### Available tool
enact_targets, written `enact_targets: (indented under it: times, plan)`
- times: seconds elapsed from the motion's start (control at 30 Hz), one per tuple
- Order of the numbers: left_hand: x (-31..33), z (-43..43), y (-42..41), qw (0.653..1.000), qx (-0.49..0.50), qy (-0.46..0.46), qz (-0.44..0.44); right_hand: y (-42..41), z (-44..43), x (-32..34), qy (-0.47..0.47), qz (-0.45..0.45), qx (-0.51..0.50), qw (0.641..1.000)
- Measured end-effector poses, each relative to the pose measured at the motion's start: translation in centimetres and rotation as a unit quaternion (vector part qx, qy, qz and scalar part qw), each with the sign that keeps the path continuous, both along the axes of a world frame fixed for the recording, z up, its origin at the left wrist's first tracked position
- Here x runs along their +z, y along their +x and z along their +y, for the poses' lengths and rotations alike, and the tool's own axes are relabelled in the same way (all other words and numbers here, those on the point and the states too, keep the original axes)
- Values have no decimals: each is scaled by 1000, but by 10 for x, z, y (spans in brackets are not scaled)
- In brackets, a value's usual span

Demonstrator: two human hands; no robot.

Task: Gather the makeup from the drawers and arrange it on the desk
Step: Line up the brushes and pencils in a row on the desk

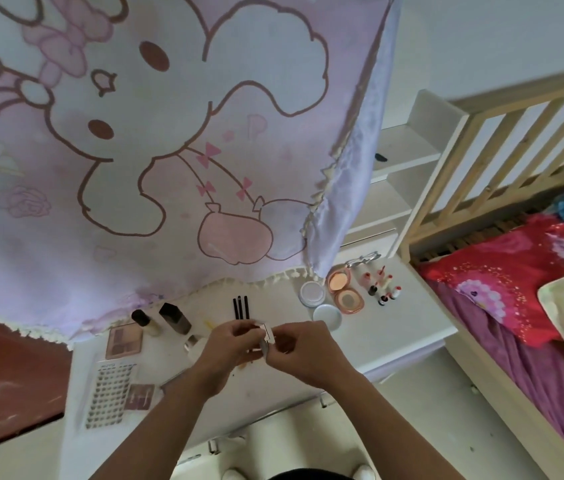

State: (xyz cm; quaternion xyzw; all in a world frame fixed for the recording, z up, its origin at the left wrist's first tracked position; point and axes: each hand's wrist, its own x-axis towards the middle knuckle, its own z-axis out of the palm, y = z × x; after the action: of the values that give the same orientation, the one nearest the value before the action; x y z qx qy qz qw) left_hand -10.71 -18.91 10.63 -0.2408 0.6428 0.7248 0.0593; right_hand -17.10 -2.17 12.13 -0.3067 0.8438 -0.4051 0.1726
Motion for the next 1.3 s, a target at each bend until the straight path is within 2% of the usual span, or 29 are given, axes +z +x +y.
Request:
enact_targets:
  times: [0.13, 0.5, 0.77, 0.9, 1.03, 1.13, 1.3]
  plan:
    - [1, 20, -7, 1000, -9, -2, 3, -6, 16, -11, 6, 35, -13, 999]
    - [-2, 32, -18, 999, -25, 30, -27, -19, 37, -17, -23, -13, -13, 1000]
    - [-3, 26, -18, 999, -42, 10, -20, -18, 34, -21, -44, -50, -26, 997]
    - [1, 18, -18, 995, -64, 75, -15, -22, 34, -20, -84, -83, -92, 989]
    - [-1, 12, -16, 986, 13, 158, -54, -24, 33, -27, -127, -108, -150, 974]
    - [-8, 7, -13, 965, 86, 234, -81, -27, 32, -33, -144, -146, -195, 959]
    - [-16, 10, -11, 944, 110, 298, -87, -30, 30, -37, -160, -174, -237, 942]
